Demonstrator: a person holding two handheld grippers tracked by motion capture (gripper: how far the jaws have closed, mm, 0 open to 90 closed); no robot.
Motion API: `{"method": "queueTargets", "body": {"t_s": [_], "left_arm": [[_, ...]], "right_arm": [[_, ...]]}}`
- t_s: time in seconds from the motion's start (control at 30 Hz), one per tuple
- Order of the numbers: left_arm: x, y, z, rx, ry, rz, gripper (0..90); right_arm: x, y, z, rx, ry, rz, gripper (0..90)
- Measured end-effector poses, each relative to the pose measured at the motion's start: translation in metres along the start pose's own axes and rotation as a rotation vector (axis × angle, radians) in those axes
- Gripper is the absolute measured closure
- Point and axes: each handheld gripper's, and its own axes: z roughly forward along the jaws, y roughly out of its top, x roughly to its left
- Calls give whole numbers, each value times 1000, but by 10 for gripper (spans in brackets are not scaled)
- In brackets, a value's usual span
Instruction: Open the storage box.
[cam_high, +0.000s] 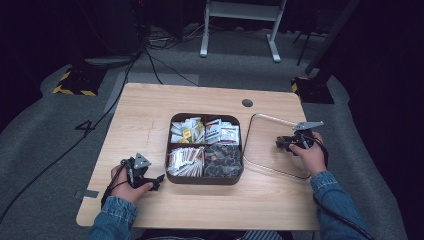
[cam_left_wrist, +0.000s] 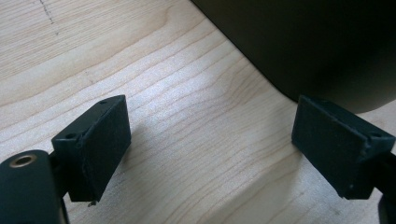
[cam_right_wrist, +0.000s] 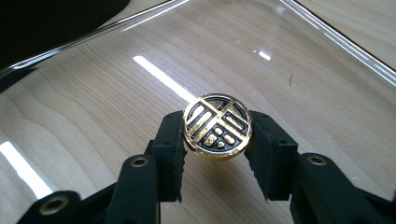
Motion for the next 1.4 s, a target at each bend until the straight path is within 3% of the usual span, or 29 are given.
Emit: {"method": "queueTargets", "body": {"t_s": [0.57, 0.73, 0.87, 1.03, 1.17, 1.2, 1.4], "left_arm": [[0, 0, 0, 0, 0, -1, 120], [0, 0, 0, 1, 1, 1, 120], [0, 0, 0, 0, 2, 1, 123], [1, 1, -2, -5, -9, 0, 185], [2, 5, -5, 16, -32, -11, 275], [1, 8, -8, -9, -47, -19, 276], [4, 18, -22, -50, -62, -35, 272]], "right_arm": [[2, -1, 16, -11, -8, 40, 579], [1, 0, 13, -68, -14, 74, 460], [4, 0, 9, -91, -23, 74, 419], [15, -4, -8, -174, -15, 112, 404], [24, -11, -17, -205, 8, 122, 397], [32, -18, -21, -218, 29, 124, 390], [46, -31, -26, -184, 51, 113, 379]]}}
